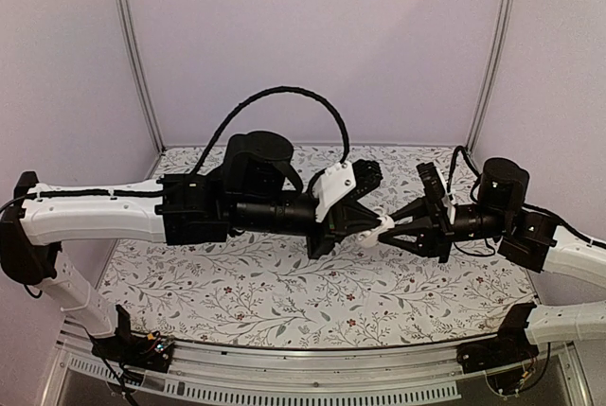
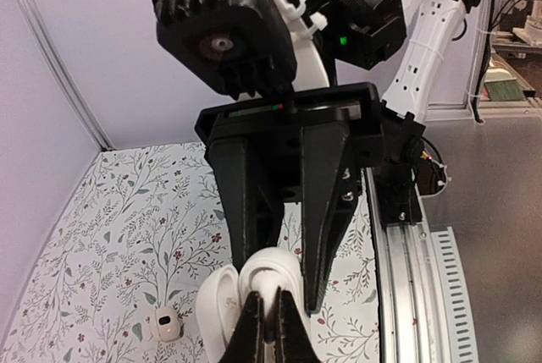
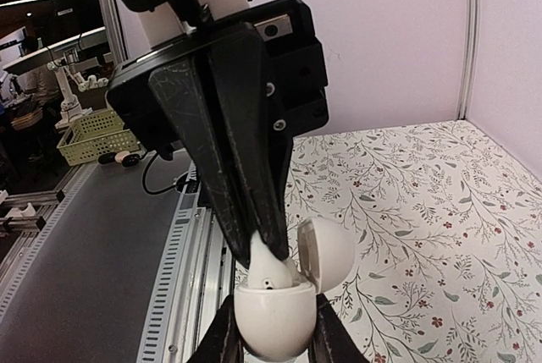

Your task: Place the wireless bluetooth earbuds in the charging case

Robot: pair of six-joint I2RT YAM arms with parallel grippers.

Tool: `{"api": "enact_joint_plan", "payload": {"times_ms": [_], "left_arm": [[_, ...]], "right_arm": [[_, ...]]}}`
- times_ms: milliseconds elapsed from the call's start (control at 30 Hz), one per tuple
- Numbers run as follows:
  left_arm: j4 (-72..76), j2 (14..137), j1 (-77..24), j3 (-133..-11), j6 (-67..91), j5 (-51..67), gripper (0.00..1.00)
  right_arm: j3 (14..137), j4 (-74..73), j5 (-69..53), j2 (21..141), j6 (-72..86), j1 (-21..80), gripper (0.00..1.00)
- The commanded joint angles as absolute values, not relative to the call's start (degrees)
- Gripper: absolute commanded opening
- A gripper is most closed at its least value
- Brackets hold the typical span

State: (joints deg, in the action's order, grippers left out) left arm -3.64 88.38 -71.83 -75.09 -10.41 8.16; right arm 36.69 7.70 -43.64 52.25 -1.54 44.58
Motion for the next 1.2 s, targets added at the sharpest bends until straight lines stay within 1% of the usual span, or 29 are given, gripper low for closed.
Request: {"api": "enact_joint_plan", "payload": {"times_ms": [0, 100, 167, 267, 333, 400, 500, 567, 900, 1167], "left_arm": [[-7.3, 89.5, -72.8, -76.3, -10.4, 9.0, 0.00], [-7.9, 90.8, -72.8, -77.8, -10.4, 9.3, 0.00], [-9.3, 92.0, -72.9, -79.2, -10.6, 9.3, 0.03], [-10.8, 92.6, -73.6, -79.8, -11.8, 7.6, 0.05], [-11.5, 92.4, -73.6, -79.8, -12.1, 6.5, 0.08], [-11.7, 91.8, -73.6, -79.6, -12.4, 5.7, 0.14], [-11.7, 90.4, -73.6, -79.2, -12.9, 4.6, 0.19], [-11.5, 89.4, -73.6, -79.3, -13.3, 3.8, 0.21], [-11.3, 85.2, -73.6, -78.6, -14.5, 3.3, 0.21], [-14.0, 86.6, -73.6, -80.6, -14.6, 2.5, 0.13]], "right_arm": [[37.2, 11.4, -44.4, 50.7, -1.7, 44.7, 0.00], [37.4, 12.0, -45.4, 51.3, -1.4, 44.7, 0.00], [37.7, 12.0, -45.5, 51.6, -1.4, 44.7, 0.00], [38.0, 12.0, -45.5, 51.7, -1.5, 44.7, 0.00], [37.9, 12.0, -45.4, 51.5, -1.5, 44.7, 0.00], [37.8, 11.9, -45.0, 51.4, -1.3, 44.7, 0.00], [37.7, 11.9, -44.7, 51.3, -1.1, 44.7, 0.00], [37.7, 11.9, -44.6, 51.4, -1.1, 44.7, 0.00], [37.9, 11.2, -43.4, 52.1, -1.0, 44.7, 0.00], [38.6, 10.2, -42.6, 53.1, -1.1, 44.7, 0.00]]}}
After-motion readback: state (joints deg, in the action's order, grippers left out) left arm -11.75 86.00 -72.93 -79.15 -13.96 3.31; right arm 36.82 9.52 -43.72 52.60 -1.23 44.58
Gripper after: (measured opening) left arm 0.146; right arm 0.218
